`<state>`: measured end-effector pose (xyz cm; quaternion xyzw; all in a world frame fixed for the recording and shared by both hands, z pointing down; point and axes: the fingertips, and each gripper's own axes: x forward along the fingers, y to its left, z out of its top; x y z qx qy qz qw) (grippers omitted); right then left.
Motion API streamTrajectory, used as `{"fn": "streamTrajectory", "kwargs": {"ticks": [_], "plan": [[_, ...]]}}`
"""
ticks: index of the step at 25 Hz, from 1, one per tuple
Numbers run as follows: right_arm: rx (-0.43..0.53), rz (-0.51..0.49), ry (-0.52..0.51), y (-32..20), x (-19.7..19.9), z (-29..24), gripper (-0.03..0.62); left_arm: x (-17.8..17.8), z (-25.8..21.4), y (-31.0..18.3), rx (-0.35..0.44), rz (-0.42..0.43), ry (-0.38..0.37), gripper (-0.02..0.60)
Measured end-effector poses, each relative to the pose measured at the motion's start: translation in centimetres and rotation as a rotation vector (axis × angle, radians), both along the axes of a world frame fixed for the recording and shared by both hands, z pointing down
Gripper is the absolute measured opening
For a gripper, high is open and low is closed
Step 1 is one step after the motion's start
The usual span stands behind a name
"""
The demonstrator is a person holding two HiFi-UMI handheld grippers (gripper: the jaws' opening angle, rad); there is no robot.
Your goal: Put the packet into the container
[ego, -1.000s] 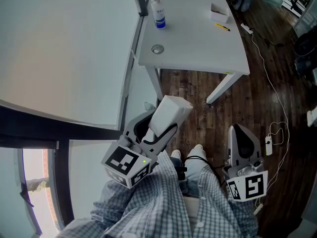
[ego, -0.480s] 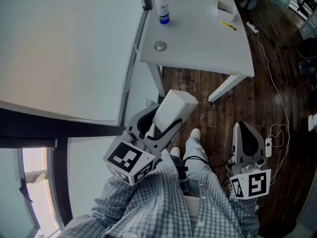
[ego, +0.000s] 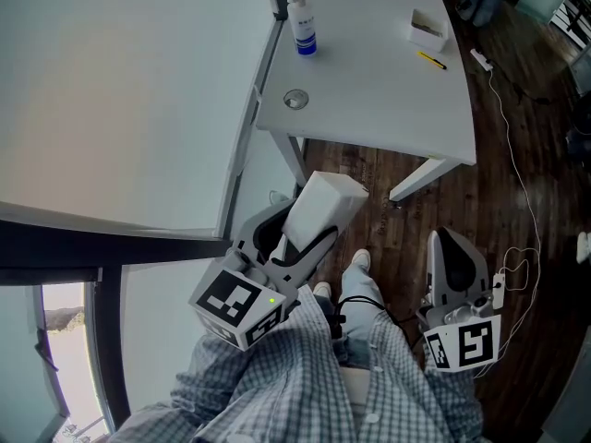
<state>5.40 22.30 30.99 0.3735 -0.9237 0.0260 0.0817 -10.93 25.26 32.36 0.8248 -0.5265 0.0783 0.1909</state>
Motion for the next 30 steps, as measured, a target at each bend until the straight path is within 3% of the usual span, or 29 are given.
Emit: {"fn": "streamTrajectory", "kwargs": {"ticks": [30], "plan": [[0.000, -0.076, -0.029, -12.2, 3.8, -0.1, 0.015, 3.1, -1.3, -10.9, 0.007, -0.110, -0.018, 0.260]]}}
